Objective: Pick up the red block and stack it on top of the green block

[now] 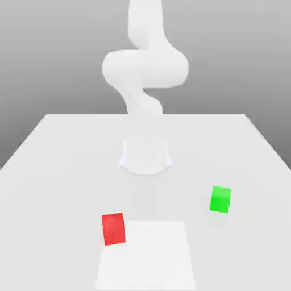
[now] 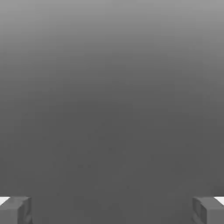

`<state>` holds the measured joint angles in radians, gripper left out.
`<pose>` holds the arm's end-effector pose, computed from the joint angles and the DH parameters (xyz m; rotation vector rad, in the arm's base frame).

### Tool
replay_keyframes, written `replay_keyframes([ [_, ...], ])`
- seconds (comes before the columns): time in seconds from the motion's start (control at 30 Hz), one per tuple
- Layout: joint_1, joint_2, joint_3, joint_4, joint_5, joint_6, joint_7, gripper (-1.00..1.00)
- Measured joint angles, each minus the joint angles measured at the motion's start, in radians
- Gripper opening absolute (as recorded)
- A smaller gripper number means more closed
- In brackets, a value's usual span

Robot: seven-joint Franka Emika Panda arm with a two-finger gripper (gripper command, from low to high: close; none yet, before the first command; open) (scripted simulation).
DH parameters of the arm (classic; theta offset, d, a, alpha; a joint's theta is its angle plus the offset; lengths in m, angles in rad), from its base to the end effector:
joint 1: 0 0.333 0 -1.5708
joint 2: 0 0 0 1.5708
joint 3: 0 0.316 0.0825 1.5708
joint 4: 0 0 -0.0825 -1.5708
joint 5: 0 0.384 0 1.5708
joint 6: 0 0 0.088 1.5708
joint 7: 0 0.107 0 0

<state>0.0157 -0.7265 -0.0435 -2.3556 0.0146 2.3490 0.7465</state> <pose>0.3766 -0.0156 0.6613 -2.4942 1.0260 -0.9267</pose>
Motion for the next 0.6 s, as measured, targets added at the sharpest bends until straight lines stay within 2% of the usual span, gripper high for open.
replay_keyframes([
  [0.4, 0.059, 0.429, -0.171, -0.302, 0.046, 0.276, -0.278, 0.00],
  [0.6, 0.023, 0.674, -0.206, -0.462, -0.021, 0.443, -0.367, 0.00],
])
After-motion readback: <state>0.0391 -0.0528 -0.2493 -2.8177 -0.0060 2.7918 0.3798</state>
